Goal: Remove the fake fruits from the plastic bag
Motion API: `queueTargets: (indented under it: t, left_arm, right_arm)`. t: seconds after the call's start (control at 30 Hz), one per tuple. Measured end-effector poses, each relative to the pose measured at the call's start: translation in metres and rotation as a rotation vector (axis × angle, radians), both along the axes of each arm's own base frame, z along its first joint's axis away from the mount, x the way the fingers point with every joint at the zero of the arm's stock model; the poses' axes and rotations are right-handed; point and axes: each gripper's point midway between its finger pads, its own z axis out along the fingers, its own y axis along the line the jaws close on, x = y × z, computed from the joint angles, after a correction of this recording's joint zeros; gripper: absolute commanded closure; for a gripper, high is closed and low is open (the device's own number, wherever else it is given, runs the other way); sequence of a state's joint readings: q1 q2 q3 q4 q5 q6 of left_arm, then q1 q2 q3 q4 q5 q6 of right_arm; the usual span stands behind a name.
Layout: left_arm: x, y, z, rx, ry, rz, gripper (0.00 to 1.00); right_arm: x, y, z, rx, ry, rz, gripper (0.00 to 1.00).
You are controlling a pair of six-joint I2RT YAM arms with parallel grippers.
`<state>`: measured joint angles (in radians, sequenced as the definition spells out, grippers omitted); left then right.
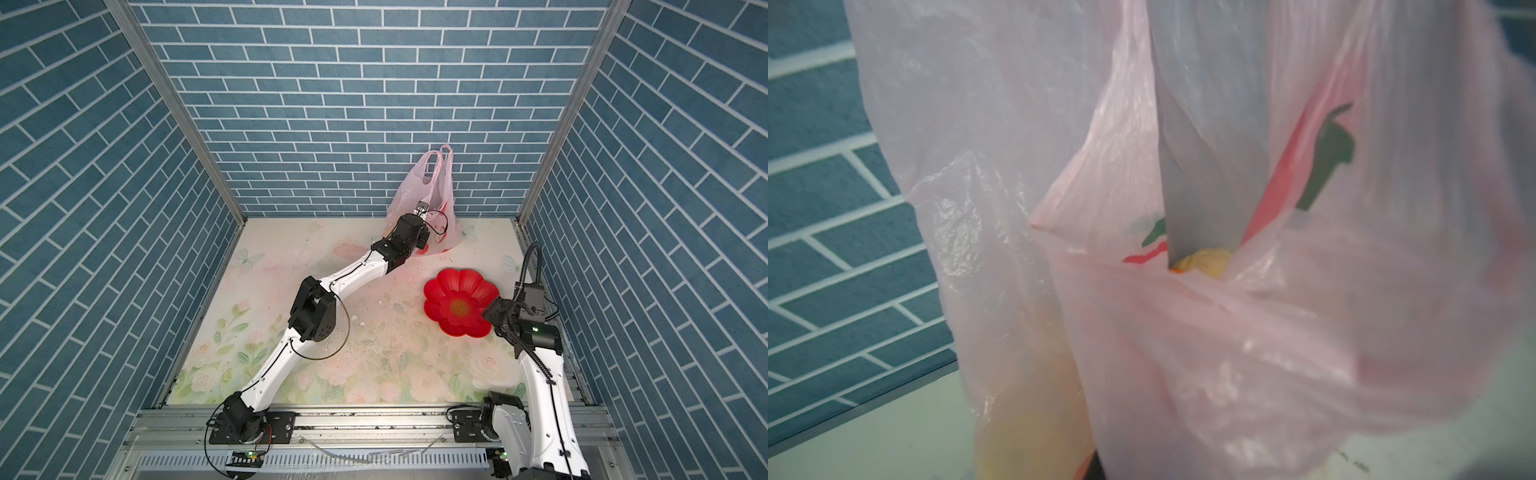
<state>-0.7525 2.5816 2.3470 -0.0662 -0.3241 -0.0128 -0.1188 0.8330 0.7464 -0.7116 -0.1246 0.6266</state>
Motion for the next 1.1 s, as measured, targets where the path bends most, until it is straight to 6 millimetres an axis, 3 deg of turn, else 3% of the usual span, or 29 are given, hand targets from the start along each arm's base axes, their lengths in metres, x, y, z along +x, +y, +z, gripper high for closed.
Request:
queueTargets:
  t: [0.13,0.2,0.4,0.47,0.83,0.93,1.1]
  left_arm:
    - [-0.015,0.030,-0.016,0.036,0.063,0.036,0.96]
    - [-0.022,0.051,-0.014,0.026,0.086,0.064,0.97]
    - [-0.037,0.121,0.015,-0.081,0.104,0.165,0.97]
    - [-0.039,0.135,0.025,-0.118,0.098,0.188,0.98]
    - [-0.074,0.149,0.044,-0.224,0.138,0.183,0.99]
    - [-0.088,0.163,0.054,-0.224,0.139,0.193,1.00]
    - [-0.120,0.204,0.060,-0.211,0.151,0.232,1.00]
  right_arm:
    - [0.005,0.004,0.003,0.019,-0.019,0.020,0.33]
    - [0.008,0.007,0.002,0.031,-0.022,0.033,0.33]
    - [0.017,0.016,-0.001,0.076,-0.021,0.072,0.35]
    - [0.019,0.019,0.000,0.089,-0.028,0.084,0.35]
    - [0.009,0.028,0.018,0.100,-0.093,0.136,0.35]
    - [0.007,0.031,0.018,0.111,-0.093,0.147,0.35]
    - [0.006,0.035,0.015,0.128,-0.078,0.161,0.36]
